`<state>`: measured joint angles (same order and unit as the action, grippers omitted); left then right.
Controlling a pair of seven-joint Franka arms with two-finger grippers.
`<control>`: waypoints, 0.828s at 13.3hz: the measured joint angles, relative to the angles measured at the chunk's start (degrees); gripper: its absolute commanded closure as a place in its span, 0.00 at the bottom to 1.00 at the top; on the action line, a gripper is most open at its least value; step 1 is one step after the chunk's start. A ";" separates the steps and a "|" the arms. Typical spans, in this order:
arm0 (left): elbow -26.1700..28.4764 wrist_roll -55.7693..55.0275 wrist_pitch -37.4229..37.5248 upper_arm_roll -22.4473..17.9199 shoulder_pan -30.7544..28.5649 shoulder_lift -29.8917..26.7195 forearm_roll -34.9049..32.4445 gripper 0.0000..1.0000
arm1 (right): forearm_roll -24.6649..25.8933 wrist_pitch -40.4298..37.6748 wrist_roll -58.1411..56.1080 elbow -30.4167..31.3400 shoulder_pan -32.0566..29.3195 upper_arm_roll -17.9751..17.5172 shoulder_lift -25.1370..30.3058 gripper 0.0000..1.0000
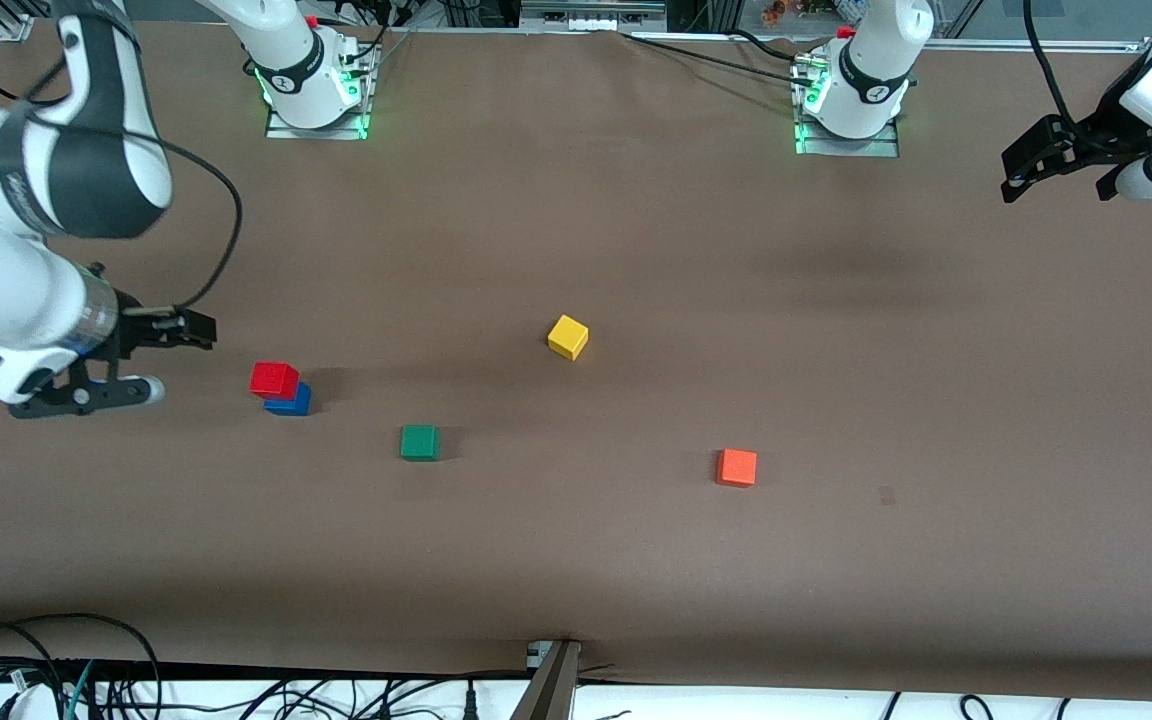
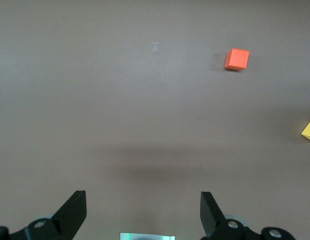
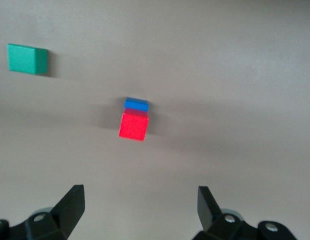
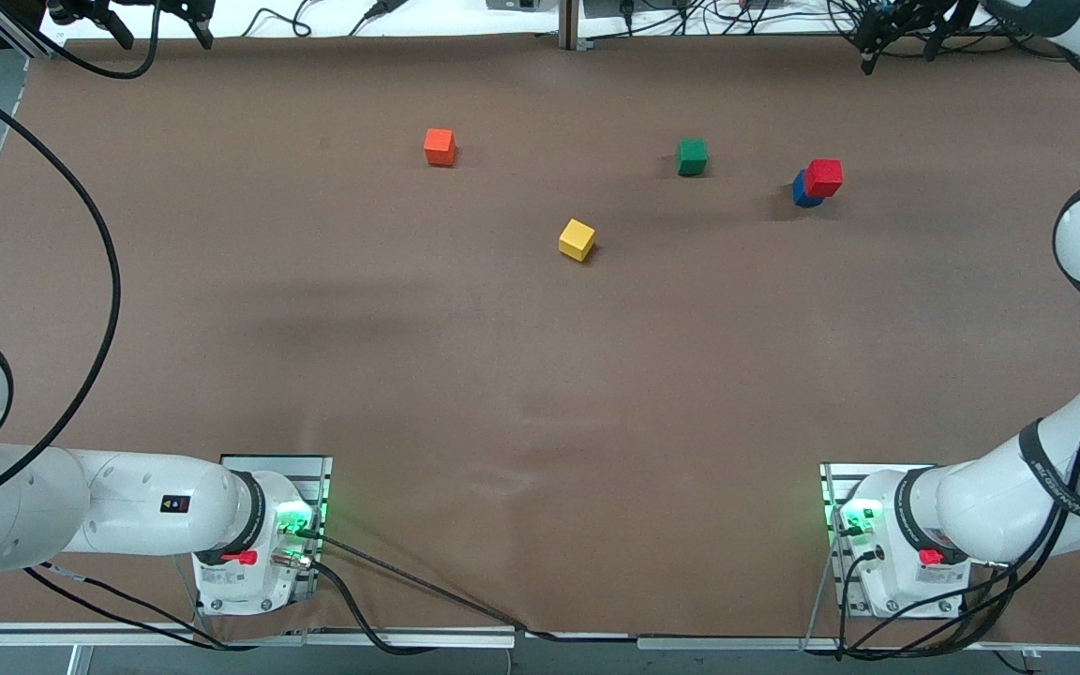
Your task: Pass red block to right arm, stack on blue
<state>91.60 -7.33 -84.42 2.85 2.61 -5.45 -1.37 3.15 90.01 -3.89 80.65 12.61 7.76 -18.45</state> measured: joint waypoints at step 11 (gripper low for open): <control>0.28 2.26 -0.10 -0.31 0.03 1.24 -0.05 0.00 | -0.10 -14.55 -1.19 0.49 -4.27 -4.98 16.56 0.00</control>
<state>91.88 -5.07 -84.52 2.54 2.64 -4.21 -1.43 3.05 75.46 -5.08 81.14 8.34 2.78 -1.89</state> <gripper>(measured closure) 0.000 0.000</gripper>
